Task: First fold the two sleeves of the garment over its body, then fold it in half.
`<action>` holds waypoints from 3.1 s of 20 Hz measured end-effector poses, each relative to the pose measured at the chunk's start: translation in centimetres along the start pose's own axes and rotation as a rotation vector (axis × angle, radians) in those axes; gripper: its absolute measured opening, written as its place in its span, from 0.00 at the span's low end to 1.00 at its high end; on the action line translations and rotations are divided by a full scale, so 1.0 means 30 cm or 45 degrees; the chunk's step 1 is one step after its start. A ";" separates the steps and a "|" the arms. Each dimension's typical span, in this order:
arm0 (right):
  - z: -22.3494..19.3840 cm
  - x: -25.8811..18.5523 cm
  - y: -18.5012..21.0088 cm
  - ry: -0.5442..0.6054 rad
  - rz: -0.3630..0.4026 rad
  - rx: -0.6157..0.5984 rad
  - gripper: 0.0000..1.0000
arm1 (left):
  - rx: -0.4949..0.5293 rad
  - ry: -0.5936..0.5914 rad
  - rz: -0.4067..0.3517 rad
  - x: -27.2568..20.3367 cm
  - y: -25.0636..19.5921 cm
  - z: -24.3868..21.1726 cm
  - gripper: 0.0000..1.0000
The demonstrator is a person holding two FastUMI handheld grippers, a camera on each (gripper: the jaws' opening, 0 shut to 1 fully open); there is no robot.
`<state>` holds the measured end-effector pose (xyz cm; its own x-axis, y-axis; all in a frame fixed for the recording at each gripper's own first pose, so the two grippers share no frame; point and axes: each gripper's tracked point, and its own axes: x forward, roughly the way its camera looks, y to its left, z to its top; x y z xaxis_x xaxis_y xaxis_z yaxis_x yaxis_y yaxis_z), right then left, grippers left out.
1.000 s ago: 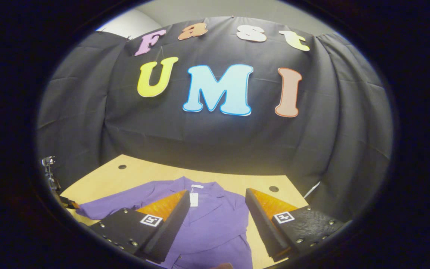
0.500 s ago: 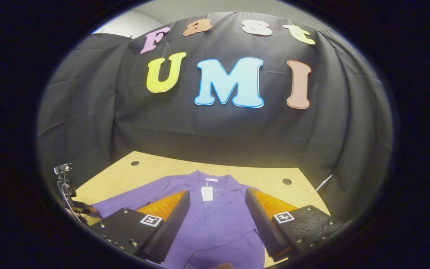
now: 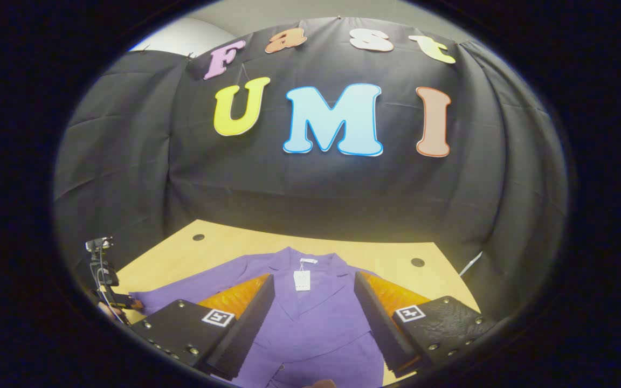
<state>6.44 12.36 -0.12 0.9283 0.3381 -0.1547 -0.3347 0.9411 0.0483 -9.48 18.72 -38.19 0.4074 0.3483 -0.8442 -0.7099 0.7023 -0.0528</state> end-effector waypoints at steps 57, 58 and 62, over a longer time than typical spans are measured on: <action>-0.307 -0.251 -0.453 0.146 -0.185 0.045 0.93 | 0.915 -0.157 -1.111 -0.940 -1.363 -0.540 0.06; -0.311 -0.251 -0.455 0.146 -0.186 0.049 0.93 | 0.896 -0.165 -1.108 -0.944 -1.364 -0.529 0.07; -0.307 -0.250 -0.452 0.137 -0.204 0.057 0.88 | 0.866 -0.144 -1.123 -0.949 -1.341 -0.534 0.19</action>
<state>2.51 -3.00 -8.71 0.9457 0.1837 -0.2682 -0.1745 0.9830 0.0580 -1.72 -29.39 -20.58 0.6873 -0.4088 -0.6004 0.3006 0.9126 -0.2772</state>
